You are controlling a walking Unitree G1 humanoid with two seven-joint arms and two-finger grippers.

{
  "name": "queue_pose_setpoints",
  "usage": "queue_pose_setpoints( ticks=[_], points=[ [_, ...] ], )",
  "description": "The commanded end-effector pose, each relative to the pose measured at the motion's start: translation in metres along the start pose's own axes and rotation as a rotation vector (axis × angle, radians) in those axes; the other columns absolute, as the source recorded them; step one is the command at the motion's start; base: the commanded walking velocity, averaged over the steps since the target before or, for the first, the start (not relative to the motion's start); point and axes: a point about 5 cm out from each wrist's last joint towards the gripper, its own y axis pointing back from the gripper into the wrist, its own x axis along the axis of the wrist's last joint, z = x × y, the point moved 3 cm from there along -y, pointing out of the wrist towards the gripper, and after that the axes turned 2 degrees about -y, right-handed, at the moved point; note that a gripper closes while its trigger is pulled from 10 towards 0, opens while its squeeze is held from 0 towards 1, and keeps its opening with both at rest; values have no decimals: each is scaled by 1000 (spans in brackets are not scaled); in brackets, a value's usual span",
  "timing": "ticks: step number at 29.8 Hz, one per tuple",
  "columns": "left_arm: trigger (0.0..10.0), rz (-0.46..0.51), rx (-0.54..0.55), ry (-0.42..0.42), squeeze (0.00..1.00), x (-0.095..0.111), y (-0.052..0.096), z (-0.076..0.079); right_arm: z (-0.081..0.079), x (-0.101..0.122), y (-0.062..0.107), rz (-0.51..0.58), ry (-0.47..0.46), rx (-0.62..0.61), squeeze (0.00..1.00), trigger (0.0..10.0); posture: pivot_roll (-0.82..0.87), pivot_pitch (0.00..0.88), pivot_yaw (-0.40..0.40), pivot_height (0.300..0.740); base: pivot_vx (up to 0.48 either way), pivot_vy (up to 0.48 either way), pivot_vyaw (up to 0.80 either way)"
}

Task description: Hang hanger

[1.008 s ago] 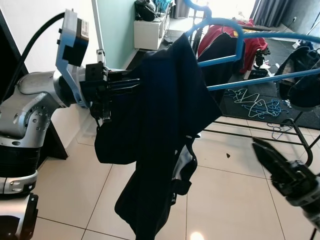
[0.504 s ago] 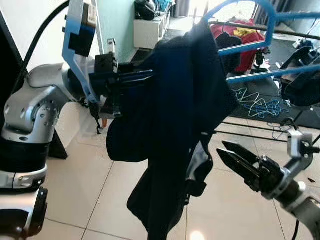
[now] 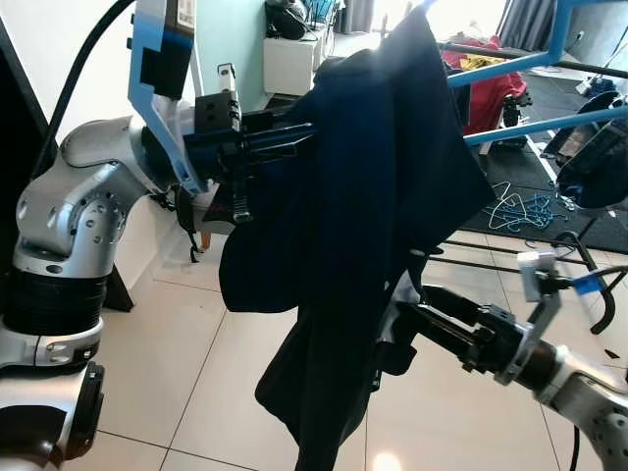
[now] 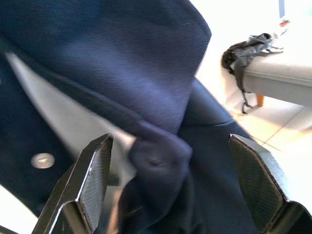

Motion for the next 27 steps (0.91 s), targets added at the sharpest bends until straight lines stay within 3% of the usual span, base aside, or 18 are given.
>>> queue_pose_setpoints(
  ticks=[1, 4, 5, 6, 7, 8, 9, 11, 12, 15, 27],
  points=[
    [10000, 60, -1, -19, 0, 12, -4, -1, 5, -2, 0, -13, 6, -26, 0, 10000, -12, 69, -38, 740, 0, 0, 0],
    [10000, 74, 1, -19, 0, 15, -5, -1, 6, 0, 0, 1, 9, -25, 0, 10000, -11, 66, -40, 740, 0, 0, 0],
    [10000, 83, 2, -16, 0, 16, -5, -2, 6, 2, -1, 9, 8, -18, 0, 8824, -11, 66, -40, 740, 0, 0, 0],
    [10000, 83, 2, -16, 0, 16, -5, -2, 6, 2, -1, 9, 8, -18, 0, 8824, -11, 66, -40, 740, 0, 0, 0],
    [10000, 90, 1, -14, 0, 17, -6, -2, 6, 3, -1, 16, 7, -11, 0, 3686, -9, 65, -40, 740, 0, 0, 0],
    [10000, 90, 1, -14, 0, 17, -6, -2, 6, 3, -1, 16, 7, -11, 0, 3686, -9, 65, -40, 740, 0, 0, 0],
    [10000, 96, -1, -11, 0, 18, -6, -2, 5, 3, -2, 20, 6, 2, 0, 2039, -9, 65, -40, 740, 0, 0, 0],
    [10000, 100, -2, -8, 0, 19, -6, -1, 4, 3, -2, 22, 5, 10, 0, 2039, -9, 65, -40, 740, 0, 0, 0],
    [10000, 103, -4, -5, 0, 19, -7, -1, 2, 3, -4, 23, 3, 31, 0, 0, -6, 62, -39, 740, 0, 0, 0],
    [10000, 110, -11, 3, 0, 20, -8, 0, -4, 5, -8, 30, 2, 74, 0, 0, -6, 62, -39, 740, 0, 0, 0],
    [10000, 69, -6, -7, 0, 12, -8, 1, 1, 15, -8, 79, 16, 53, 0, 0, -4, 58, -38, 740, 0, 0, 0]
  ],
)
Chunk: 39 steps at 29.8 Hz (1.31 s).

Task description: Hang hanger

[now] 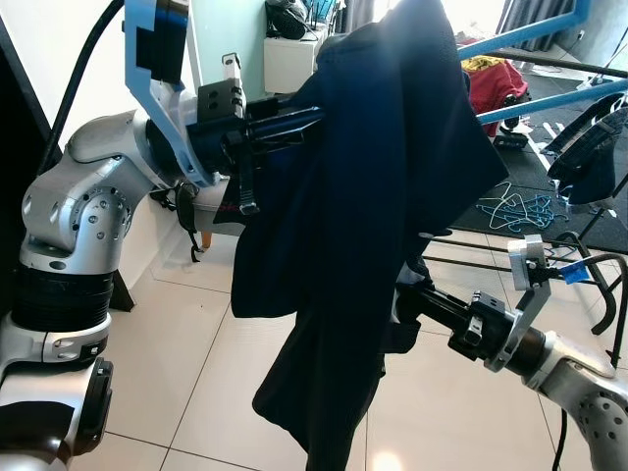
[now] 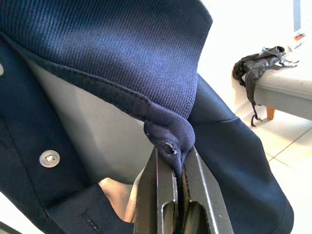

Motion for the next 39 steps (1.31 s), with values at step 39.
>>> queue_pose_setpoints(
  ticks=[39],
  points=[
    [10000, -285, 62, 56, 0, -71, 65, 23, 64, 91, 63, 507, 12, -419, 0, 0, -3, 79, -51, 740, 0, 0, 0]
  ],
)
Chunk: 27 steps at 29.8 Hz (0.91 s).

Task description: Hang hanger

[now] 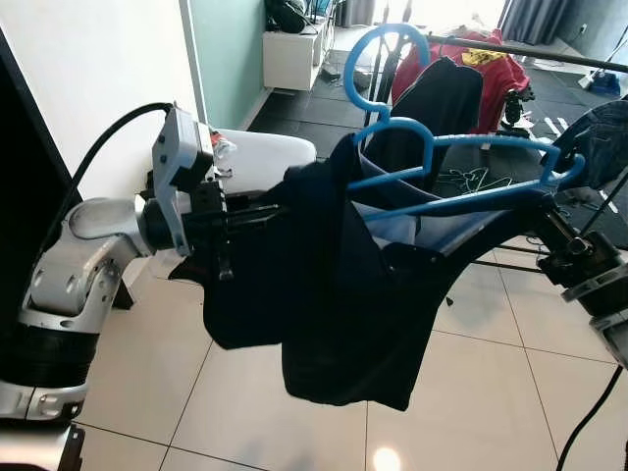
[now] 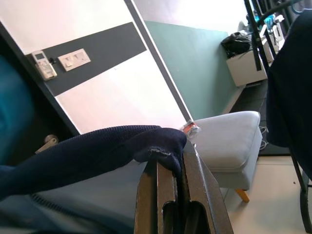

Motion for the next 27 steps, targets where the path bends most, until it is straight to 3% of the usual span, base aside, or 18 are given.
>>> queue_pose_setpoints(
  ticks=[1, 5, 8, 14, 21, 27],
  points=[
    [10000, 7, -18, -9, 0, 7, 6, 1, 5, 9, 2, 33, 16, -28, 0, 0, -3, 79, -51, 740, 0, 0, 0],
    [10000, -61, -148, 4, 0, -1, 3, 24, 6, 9, 2, 35, 11, -35, 0, 0, -2, 80, -49, 740, 0, 0, 0],
    [10000, -128, -160, -29, 0, -12, 3, 27, 6, 8, 2, 37, 9, -36, 0, 0, -2, 79, -47, 740, 0, 0, 0],
    [10000, -253, -105, -81, 0, -30, 9, 18, 6, 8, 1, 40, 8, -34, 0, 0, -4, 79, -47, 740, 0, 0, 0],
    [10000, -392, 65, -132, 0, -44, 15, -8, 3, 8, -1, 37, 8, -19, 0, 0, -3, 79, -47, 740, 0, 0, 0],
    [10000, -430, 182, -136, 0, -46, 21, -25, 1, 6, -2, 30, 7, -8, 0, 0, -5, 74, -48, 740, 0, 0, 0]
  ],
)
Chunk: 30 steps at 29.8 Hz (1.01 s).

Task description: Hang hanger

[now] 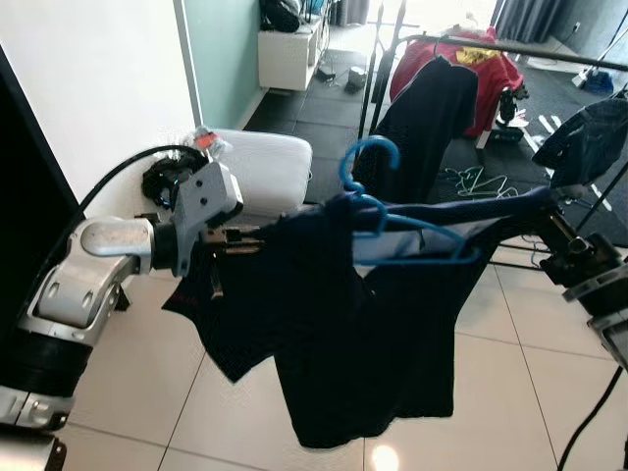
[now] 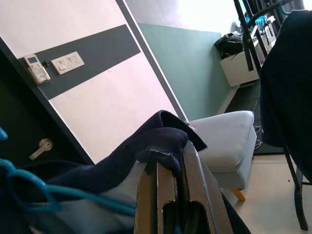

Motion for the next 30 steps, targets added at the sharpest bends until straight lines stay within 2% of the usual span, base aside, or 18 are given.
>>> queue_pose_setpoints(
  ticks=[1, 7, 9, 10, 12, 15, 16, 18, 19, 20, 22, 23, 26, 30],
  points=[
    [10000, -50, 60, -25, 0, -2, 8, -13, -2, 6, -1, 22, 13, 9, 0, 0, -5, 74, -48, 740, 0, 0, 0],
    [10000, -75, 80, -28, 0, -7, 8, -15, -2, 5, -2, 19, 14, 11, 0, 0, -3, 73, -50, 740, 0, 0, 0],
    [10000, -76, 95, -19, 0, -7, 5, -15, -3, 4, -2, 15, 13, 13, 0, 0, -2, 74, -48, 740, 0, 0, 0],
    [10000, -68, 113, -1, 0, -6, -2, -13, -4, 0, -4, 2, 13, 16, 0, 0, -1, 72, -49, 740, 0, 0, 0],
    [10000, -68, 113, -1, 0, -6, -2, -13, -4, 0, -4, 2, 13, 16, 0, 0, -1, 72, -49, 740, 0, 0, 0],
    [10000, -1, 132, 56, 0, 3, -15, -3, -5, -8, -6, -25, 22, 11, 0, 0, 2, 73, -50, 740, 0, 0, 0],
    [10000, -1, 132, 56, 0, 3, -15, -3, -5, -8, -6, -25, 22, 11, 0, 0, 2, 73, -50, 740, 0, 0, 0],
    [10000, 94, 124, 128, 0, 20, -29, 10, -2, -15, -8, -50, 41, -14, 0, 0, 2, 73, -50, 740, 0, 0, 0],
    [10000, 94, 124, 128, 0, 20, -29, 10, -2, -15, -8, -50, 41, -14, 0, 0, 2, 73, -50, 740, 0, 0, 0],
    [10000, 145, 117, 168, 0, 28, -34, 16, 1, -16, -8, -58, 51, -37, 0, 0, 2, 76, -49, 740, 0, 0, 0],
    [10000, 145, 117, 168, 0, 28, -34, 16, 1, -16, -8, -58, 51, -37, 0, 0, 2, 76, -49, 740, 0, 0, 0],
    [10000, 183, 98, 189, 0, 34, -38, 22, 5, -18, -8, -64, 61, -63, 0, 0, 2, 78, -49, 740, 0, 0, 0],
    [10000, 188, 88, 178, 0, 35, -38, 24, 10, -17, -8, -68, 73, -99, 0, 0, 2, 79, -50, 740, 0, 0, 0],
    [10000, 70, -1, 46, 0, 17, -23, 27, 19, -7, -2, -53, 102, -147, 0, 0, 1, 81, -48, 740, 0, 0, 0]
  ],
)
